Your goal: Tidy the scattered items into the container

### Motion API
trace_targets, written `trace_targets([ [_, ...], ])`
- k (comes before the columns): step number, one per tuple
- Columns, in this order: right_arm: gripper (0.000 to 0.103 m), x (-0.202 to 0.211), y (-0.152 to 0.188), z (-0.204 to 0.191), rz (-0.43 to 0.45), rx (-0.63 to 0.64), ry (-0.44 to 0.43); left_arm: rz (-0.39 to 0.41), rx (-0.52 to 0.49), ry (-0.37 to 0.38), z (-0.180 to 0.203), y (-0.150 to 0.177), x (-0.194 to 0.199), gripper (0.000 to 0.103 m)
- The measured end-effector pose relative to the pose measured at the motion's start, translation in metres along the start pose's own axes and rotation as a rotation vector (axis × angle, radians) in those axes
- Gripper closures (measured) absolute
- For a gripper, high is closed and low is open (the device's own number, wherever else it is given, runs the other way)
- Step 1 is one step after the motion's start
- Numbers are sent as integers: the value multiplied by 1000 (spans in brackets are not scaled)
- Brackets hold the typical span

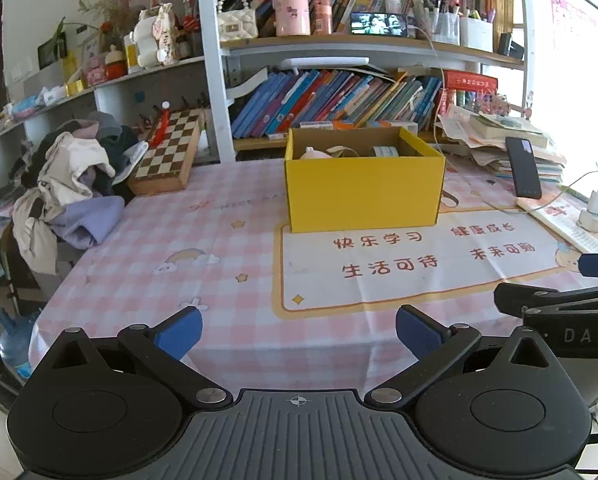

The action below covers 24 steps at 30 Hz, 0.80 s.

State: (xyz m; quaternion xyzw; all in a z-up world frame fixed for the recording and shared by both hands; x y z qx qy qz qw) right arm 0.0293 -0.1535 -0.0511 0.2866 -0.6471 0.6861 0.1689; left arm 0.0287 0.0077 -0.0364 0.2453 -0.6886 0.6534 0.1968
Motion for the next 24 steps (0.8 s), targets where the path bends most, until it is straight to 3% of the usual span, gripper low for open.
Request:
trace_targets([
  [24,0,2,11,-3,-36,21,-16,-26,1,-24,1,6,6,0],
])
Point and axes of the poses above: each gripper's, at about its wrist camera, not at the fingertips, and x roughly against the way its jaws point, z to its right, y to its underside, the point moved 6 cm from there along -x, roughly the way its jaws point, and after that the axes turned 2 degrees about -z, right-handed, at the moved point
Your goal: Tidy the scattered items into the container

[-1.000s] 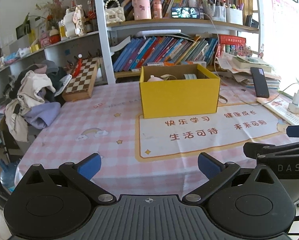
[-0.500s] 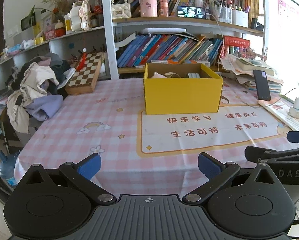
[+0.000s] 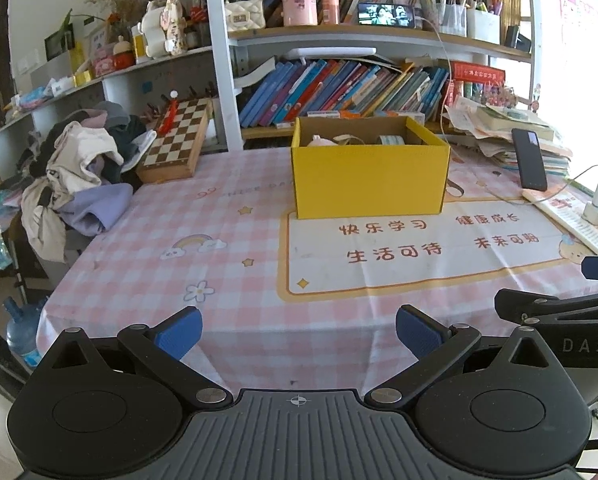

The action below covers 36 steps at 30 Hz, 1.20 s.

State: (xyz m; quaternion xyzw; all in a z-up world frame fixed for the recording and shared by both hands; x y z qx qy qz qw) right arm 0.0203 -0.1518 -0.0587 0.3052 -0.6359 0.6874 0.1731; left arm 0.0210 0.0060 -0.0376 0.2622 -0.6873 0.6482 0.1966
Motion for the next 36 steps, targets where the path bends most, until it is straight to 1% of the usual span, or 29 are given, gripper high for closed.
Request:
trace_targets([
  [12,0,-1,2,-3,-17,18,-5,8,2,-3,0,-1,2,0],
  [26,0,-2,3,-1,-21,25,-7,-5,9,-1,-1,-1,1,0],
  [36,0,-3,4,1,-25,22,-4,0,6,16,2,-1,2,0],
])
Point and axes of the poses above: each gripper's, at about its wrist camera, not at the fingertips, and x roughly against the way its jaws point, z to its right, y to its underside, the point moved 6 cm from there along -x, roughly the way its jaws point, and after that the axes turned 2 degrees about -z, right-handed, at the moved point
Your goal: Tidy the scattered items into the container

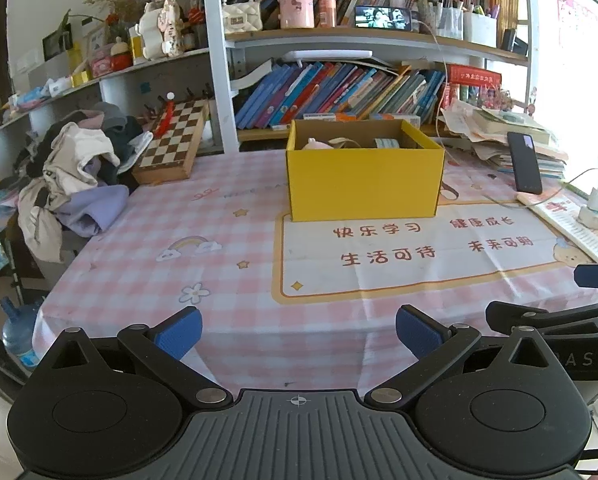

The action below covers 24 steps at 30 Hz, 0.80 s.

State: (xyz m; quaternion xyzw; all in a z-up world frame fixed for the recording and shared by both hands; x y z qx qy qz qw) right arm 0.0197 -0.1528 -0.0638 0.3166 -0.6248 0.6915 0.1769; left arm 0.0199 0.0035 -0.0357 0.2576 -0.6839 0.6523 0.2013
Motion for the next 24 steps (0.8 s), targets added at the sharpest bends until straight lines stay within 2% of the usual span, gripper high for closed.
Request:
trace_targets([
  [24,0,-3,0,1,-10,1,-10,-5,6,20,1,1,0,0],
])
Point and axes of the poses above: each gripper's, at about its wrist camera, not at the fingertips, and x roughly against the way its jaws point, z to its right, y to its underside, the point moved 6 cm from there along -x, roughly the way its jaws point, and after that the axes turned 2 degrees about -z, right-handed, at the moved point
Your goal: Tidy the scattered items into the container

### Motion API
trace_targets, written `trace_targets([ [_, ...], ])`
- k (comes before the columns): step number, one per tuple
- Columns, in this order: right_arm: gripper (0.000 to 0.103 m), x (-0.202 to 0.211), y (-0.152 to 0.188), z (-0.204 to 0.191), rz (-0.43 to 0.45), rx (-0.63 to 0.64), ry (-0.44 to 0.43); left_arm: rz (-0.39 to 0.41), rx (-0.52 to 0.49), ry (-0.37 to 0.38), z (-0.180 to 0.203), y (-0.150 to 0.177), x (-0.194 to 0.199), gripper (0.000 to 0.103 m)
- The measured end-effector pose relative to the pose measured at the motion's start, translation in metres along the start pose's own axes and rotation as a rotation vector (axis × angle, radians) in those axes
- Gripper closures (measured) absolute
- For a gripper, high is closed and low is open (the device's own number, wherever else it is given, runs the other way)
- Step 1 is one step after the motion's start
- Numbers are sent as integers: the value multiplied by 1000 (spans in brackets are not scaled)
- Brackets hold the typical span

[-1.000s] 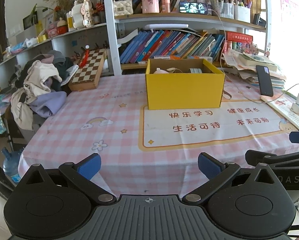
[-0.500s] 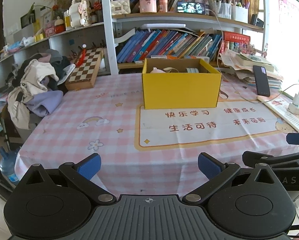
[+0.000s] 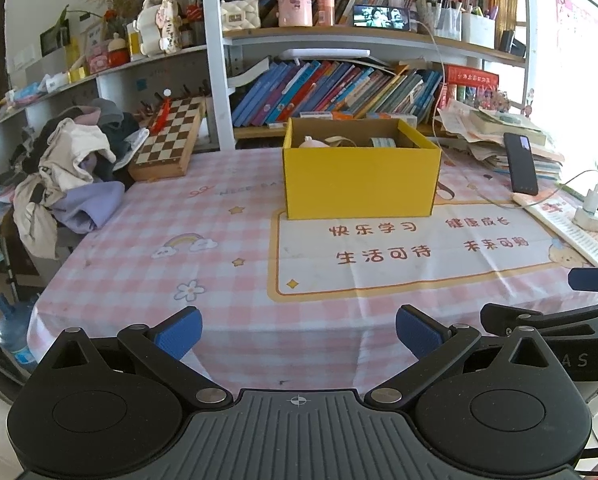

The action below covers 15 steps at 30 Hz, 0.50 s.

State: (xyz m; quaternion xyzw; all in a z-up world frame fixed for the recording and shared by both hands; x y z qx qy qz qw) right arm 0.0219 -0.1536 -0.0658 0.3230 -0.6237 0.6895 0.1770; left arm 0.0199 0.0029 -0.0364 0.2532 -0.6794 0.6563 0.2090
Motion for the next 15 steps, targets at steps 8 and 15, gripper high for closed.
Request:
trace_targets([
  [8,0,0,1,2,0,-10,5,2,0,24,2,-1,0,0],
  [15,0,-3,0,5,-4,-18,7,-6,6,26,1,1,-4,0],
])
Point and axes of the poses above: each gripper's, at about its wrist camera, not at the fingertips, and x roughly against the way its jaws point, z to its right, y to its underside, the point moved 6 cm from there along -x, roughly the way its jaws point, and after that the axes turned 2 degrees about -z, right-handed, at the moved point
